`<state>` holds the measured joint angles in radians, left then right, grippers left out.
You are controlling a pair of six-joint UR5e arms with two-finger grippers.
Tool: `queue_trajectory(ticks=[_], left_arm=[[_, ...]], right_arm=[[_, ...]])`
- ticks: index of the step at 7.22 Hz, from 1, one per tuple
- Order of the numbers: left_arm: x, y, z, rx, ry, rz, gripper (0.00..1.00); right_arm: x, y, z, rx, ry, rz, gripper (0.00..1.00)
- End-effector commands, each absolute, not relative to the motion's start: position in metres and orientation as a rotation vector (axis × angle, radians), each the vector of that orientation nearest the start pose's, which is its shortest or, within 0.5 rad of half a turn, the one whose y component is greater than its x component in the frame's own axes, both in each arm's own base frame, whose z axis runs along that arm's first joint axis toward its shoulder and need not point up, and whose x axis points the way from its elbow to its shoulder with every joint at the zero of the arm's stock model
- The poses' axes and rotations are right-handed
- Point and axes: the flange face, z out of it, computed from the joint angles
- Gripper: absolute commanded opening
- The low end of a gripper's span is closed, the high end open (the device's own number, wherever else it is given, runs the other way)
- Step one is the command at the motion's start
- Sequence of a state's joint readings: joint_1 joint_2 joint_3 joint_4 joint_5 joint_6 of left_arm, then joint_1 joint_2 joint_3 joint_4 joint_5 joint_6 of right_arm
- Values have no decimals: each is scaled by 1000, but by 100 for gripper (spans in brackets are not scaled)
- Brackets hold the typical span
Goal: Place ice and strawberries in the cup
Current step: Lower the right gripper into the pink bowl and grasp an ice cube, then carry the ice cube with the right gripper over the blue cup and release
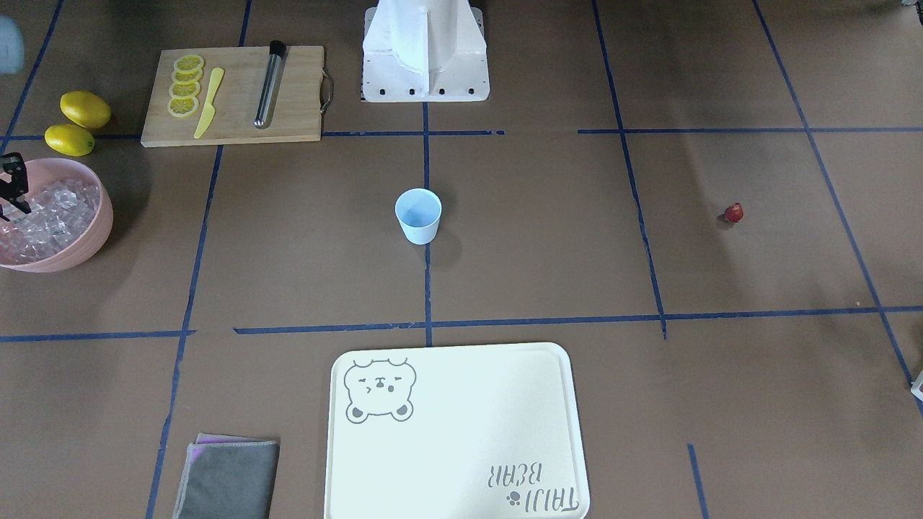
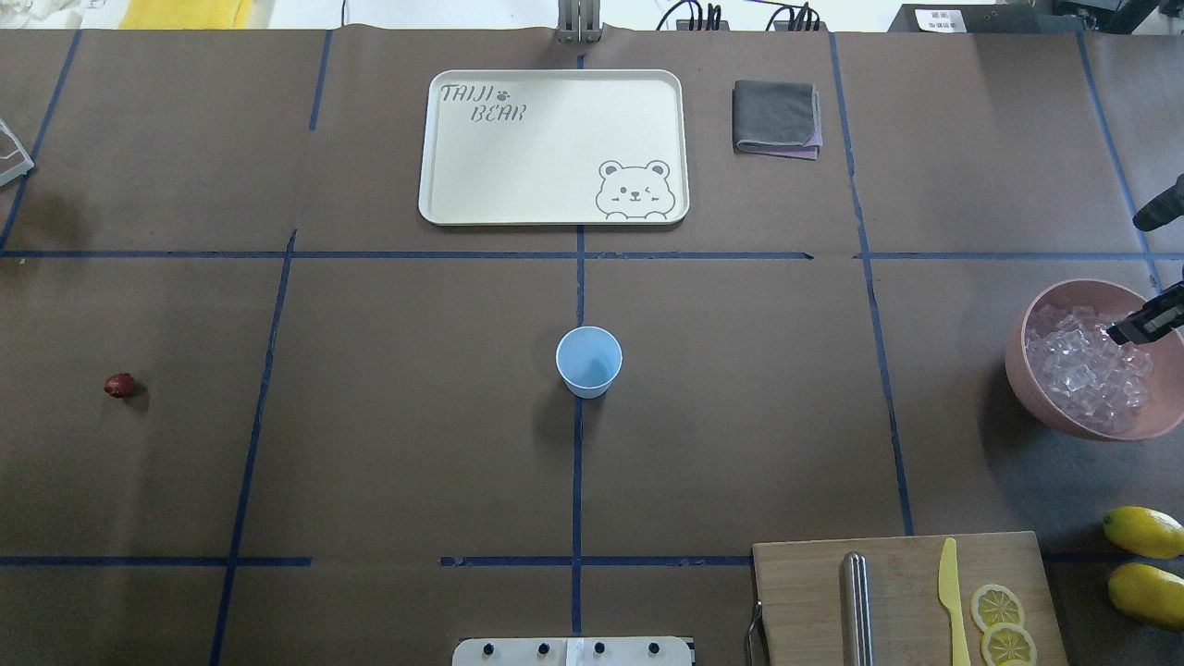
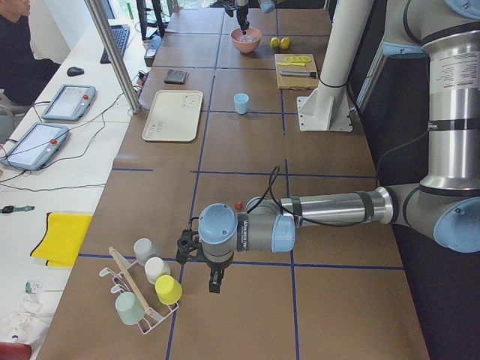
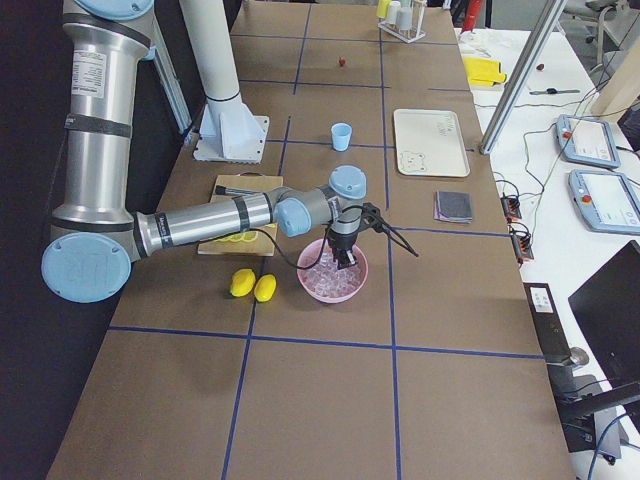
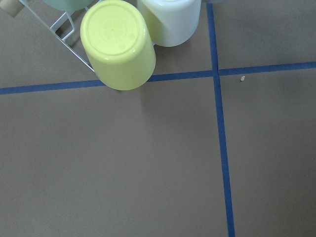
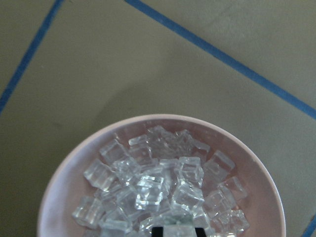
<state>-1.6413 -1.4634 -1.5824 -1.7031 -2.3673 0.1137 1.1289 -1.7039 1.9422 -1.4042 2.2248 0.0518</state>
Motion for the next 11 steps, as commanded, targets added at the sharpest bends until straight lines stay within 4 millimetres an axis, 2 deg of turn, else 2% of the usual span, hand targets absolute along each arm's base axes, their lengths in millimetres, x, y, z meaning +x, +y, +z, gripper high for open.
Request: queue_trajectory(ticks=[1,2,4,5,6,7,8,9,10,11], left_arm=[[-93,-442,688,115,790,65,100],[-93,-443,685,133,788,71,100],[-82,-453,669,201,783,126,100],[-66,-458,665,225,784,173,100],[-58,-459,661,227,787,195,100],[-55,-459,657,231,787,204,100],[-53,-459,657,227,791,206,100],[-48,-458,655,226,843,212,100],[-47,-457,654,226,860,214,100],[-47,-457,656,222,861,212,100]], right_arm=[[-127,-441,454,293,-784,-404,0],[-154,-446,418,263,-845,-303,0],[-239,-448,341,203,-951,-195,0],[-287,-439,297,138,-1011,-102,0],[-344,-424,258,99,-1036,-13,0],[-407,-421,223,83,-1044,76,0],[-445,-423,192,43,-1069,127,0],[-467,-416,177,28,-1078,144,0],[-508,-399,169,62,-1057,152,1],[-533,-398,158,95,-1044,168,1]])
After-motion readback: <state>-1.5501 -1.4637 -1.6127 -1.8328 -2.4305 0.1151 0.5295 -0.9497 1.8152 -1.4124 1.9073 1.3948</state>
